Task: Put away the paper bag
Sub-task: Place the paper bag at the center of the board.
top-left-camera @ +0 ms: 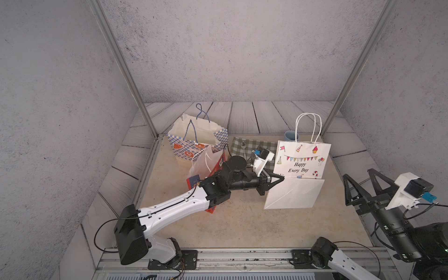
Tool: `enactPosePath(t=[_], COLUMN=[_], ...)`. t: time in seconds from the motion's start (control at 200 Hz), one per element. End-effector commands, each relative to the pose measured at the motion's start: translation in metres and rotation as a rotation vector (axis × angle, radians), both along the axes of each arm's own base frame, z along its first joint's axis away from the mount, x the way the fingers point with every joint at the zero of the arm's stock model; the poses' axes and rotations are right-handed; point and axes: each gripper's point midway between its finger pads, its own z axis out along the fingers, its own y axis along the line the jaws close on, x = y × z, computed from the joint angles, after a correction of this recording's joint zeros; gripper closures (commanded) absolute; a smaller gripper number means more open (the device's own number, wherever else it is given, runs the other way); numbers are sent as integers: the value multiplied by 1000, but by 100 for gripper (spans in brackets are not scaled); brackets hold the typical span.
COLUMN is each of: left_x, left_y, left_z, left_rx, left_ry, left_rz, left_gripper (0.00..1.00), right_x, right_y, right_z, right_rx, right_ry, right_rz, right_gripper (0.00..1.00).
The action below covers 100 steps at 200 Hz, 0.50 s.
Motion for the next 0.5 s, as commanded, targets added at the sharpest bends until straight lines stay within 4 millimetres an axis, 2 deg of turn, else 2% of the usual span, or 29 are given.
enactPosePath(t=[0.0, 0.1, 0.245, 0.35, 0.495], left_x=[8, 17, 36, 37, 38], left_y=[-21, -38, -51, -64, -70], left_z=[16, -9, -34, -44, -65], left_rx=[-120, -99, -140, -112, -16], left_ry=[19, 90, 257, 307, 323], left_rz=[71, 120, 197, 174, 168], left_gripper=[100, 100, 100, 100, 100], right_x=[8, 11, 11, 14, 17], right_y=[13, 18, 27, 32, 24], right_z=[-12, -16, -15, -17, -23], right_rx=[-43, -54, -52, -63, -40], right_ry=[72, 85, 76, 93, 148], right_rz=[29, 40, 81, 90, 38], right_gripper=[5, 3, 2, 1, 1])
